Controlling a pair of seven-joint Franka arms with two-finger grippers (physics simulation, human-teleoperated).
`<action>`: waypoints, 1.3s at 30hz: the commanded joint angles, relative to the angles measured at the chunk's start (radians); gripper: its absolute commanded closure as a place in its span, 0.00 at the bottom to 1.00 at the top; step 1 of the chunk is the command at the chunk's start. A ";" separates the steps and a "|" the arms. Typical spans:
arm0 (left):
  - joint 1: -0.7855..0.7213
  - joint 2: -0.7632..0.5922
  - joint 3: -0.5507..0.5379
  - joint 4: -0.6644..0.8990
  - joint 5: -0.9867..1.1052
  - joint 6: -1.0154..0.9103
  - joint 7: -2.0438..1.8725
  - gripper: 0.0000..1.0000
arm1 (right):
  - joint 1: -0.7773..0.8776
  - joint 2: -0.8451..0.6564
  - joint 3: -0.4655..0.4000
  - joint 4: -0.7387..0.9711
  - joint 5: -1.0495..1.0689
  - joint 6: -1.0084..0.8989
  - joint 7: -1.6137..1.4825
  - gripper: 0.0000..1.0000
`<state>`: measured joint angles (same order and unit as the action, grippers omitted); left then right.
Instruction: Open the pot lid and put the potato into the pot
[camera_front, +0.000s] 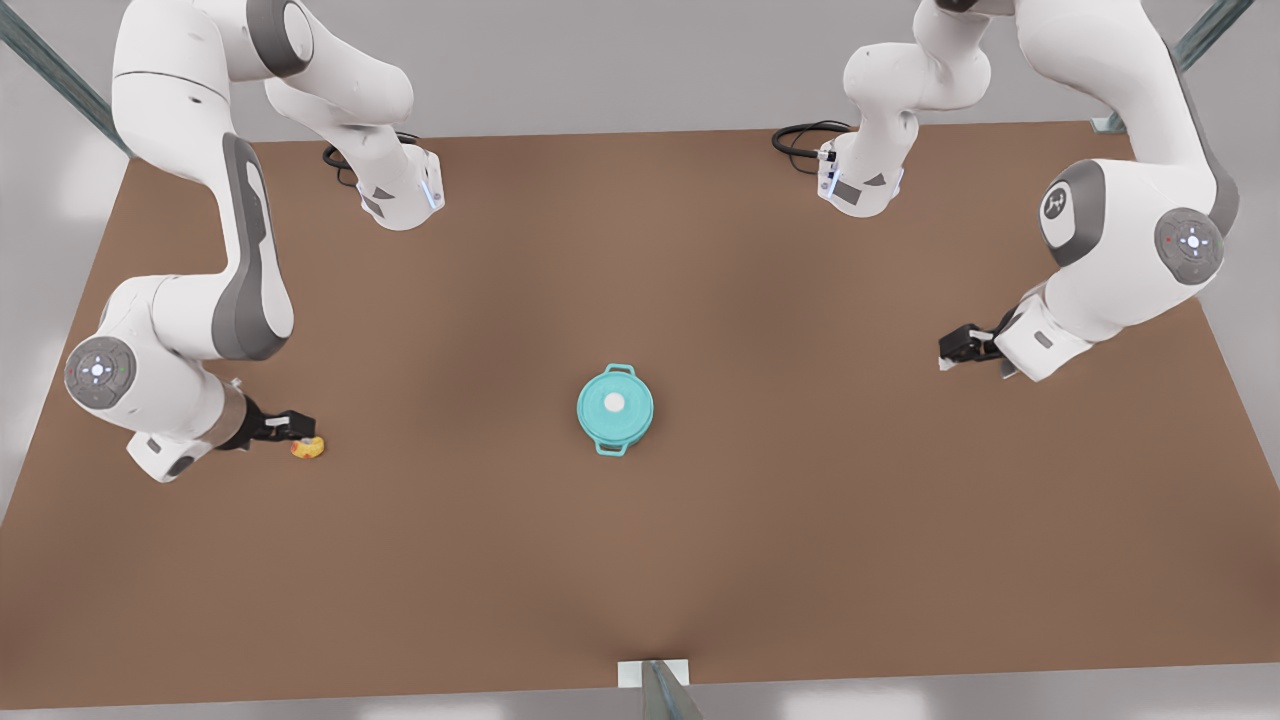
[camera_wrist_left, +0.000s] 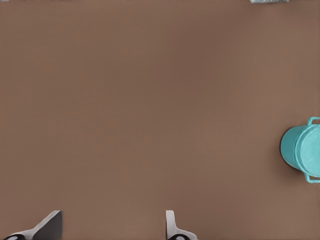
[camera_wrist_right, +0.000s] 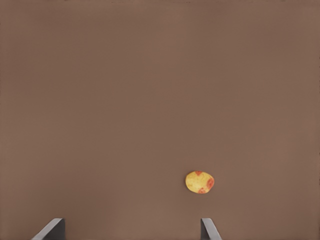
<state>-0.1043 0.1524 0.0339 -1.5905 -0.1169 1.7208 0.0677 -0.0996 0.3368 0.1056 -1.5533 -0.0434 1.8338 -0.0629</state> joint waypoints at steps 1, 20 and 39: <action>0.012 -0.001 0.000 0.003 -0.003 0.082 0.021 0.00 | 0.000 -0.002 -0.001 -0.001 -0.001 0.053 -0.091 0.00; -0.736 0.592 -0.108 0.313 0.218 0.341 -1.108 0.00 | -0.026 0.057 0.002 -0.237 -0.113 0.363 -1.184 0.00; -0.729 0.688 -0.077 0.314 0.229 0.503 -1.114 0.00 | -0.108 0.037 0.000 -0.452 -0.141 0.651 -1.377 0.00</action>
<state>-0.8322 0.8386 -0.0429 -1.2763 0.1107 2.1606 -0.8446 -0.2056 0.3825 0.1058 -1.9990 -0.1848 2.4265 -1.1216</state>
